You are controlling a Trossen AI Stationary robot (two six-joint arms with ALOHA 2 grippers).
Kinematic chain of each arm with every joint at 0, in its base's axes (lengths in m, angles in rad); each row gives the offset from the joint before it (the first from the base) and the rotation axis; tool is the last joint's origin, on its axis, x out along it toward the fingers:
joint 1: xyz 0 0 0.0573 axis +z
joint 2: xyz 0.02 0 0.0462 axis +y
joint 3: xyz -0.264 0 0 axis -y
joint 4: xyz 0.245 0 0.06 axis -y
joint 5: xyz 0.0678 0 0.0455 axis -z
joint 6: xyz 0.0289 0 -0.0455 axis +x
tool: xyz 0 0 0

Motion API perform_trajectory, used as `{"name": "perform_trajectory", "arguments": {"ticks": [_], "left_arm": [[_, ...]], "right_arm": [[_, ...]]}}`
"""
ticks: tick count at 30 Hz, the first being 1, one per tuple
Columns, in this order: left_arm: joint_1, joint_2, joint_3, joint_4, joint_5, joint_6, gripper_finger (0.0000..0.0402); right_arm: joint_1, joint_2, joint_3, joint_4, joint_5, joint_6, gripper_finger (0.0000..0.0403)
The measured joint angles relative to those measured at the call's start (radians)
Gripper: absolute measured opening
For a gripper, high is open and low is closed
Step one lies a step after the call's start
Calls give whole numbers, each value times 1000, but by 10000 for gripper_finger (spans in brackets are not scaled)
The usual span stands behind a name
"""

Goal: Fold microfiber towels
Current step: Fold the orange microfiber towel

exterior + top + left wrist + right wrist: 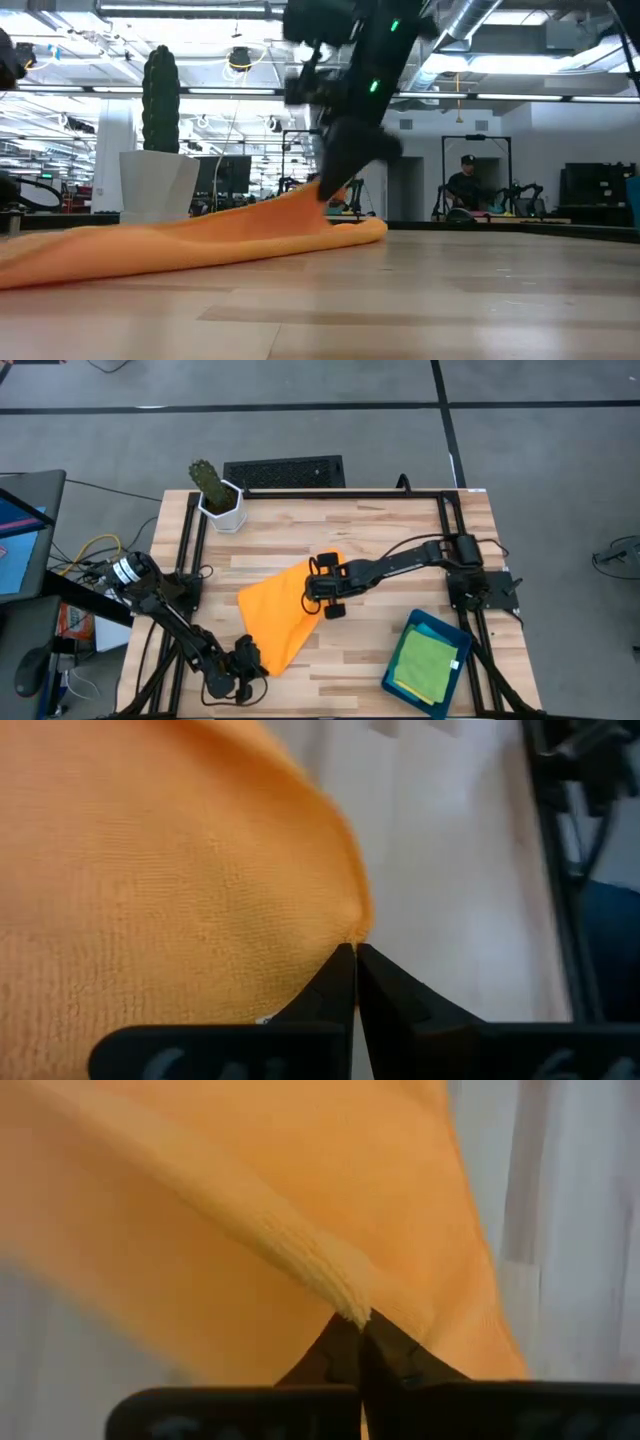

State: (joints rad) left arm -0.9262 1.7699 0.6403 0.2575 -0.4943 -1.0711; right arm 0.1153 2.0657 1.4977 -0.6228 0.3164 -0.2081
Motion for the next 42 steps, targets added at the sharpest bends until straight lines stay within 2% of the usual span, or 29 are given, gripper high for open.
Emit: {"name": "perform_trajectory", "arguments": {"ticks": [6,9,14,18,21,24,29,34,38,42], "left_arm": [[19,-161,0,-198,-24,-24,0],[26,-281,-1,-333,-56,-40,0],[43,-510,1,-501,-144,-15,0],[77,-691,3,-645,-242,36,0],[143,-812,3,-761,-311,93,0],[248,-929,3,-828,-355,176,0],[479,-1105,4,-818,-345,439,0],[697,-1229,5,-766,-286,644,0],[825,-1253,72,-761,-188,743,0],[883,-1192,186,-803,-107,790,0]], "right_arm": [[57,-134,0,-184,0,128,42],[88,-204,0,-276,11,190,36],[141,-311,0,-418,111,255,11],[152,-394,0,-504,243,297,17],[128,-445,0,-522,327,313,28],[76,-483,0,-524,365,312,27],[-61,-503,0,-506,367,259,12],[-187,-503,0,-440,366,228,24],[-200,-514,-1,-450,358,258,22],[-137,-548,1,-487,361,328,16]]}}
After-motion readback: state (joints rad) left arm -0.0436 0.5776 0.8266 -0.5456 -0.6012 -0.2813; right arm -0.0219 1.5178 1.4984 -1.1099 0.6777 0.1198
